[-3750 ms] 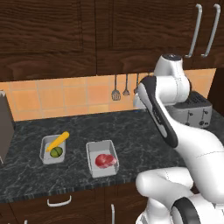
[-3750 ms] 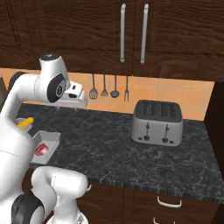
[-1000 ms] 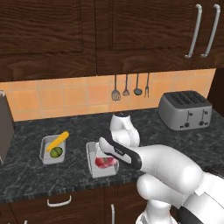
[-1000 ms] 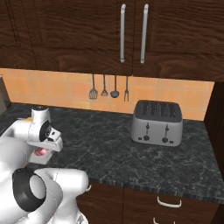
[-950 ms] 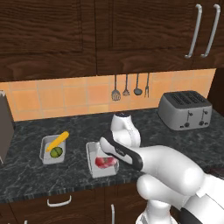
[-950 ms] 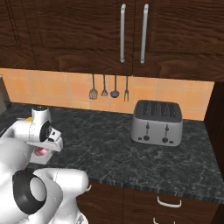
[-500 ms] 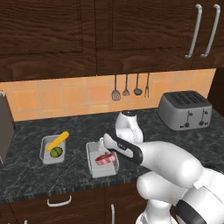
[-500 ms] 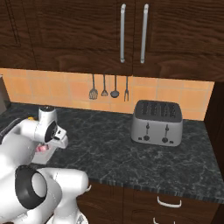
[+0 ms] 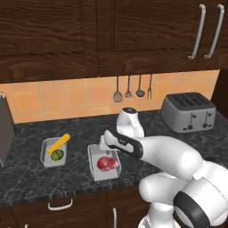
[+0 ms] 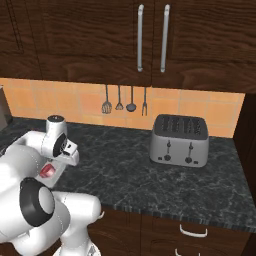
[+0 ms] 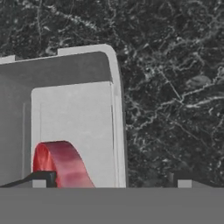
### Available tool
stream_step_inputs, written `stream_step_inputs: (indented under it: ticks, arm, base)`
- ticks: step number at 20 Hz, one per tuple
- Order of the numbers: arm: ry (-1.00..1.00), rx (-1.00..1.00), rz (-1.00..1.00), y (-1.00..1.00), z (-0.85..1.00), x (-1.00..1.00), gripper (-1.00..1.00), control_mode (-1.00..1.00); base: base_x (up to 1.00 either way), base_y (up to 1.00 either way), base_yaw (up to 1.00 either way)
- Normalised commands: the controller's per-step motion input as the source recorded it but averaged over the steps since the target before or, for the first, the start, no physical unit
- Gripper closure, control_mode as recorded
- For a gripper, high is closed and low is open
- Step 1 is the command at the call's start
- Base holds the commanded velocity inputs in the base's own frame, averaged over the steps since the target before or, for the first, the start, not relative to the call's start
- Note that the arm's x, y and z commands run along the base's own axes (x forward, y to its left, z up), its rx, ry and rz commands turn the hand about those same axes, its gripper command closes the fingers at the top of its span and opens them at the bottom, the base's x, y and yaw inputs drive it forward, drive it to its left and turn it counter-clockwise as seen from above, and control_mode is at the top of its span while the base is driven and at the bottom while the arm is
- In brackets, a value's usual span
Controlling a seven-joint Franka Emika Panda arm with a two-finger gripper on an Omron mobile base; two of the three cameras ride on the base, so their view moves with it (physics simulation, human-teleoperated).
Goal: Take the meat container that has the steak and place it on the second highest rack of the freezer. Then take the vegetable container that has the corn and lime and place it on the highest rack of the freezer.
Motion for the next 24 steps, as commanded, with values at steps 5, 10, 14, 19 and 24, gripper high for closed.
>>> stream_step_inputs:
  ticks: [5,10,14,19,24]
  arm:
    - [0.00,0.01,-0.01,-0.10,-0.38,0.00,-1.00,-1.00]
    - [0.03,0.00,0.00,-0.06,-0.17,0.07,-1.00,-1.00]
    - [0.04,0.00,0.00,0.00,-0.09,0.09,-1.00,-1.00]
    - [0.02,0.00,0.00,0.09,-0.34,0.00,1.00,-1.00]
    - [0.04,0.00,0.00,0.00,-0.20,0.00,1.00,-1.00]
  base:
    - [0.00,0.00,0.00]
    - [0.00,0.00,0.00]
    - [0.00,0.00,0.00]
    - [0.00,0.00,0.00]
    - [0.00,0.00,0.00]
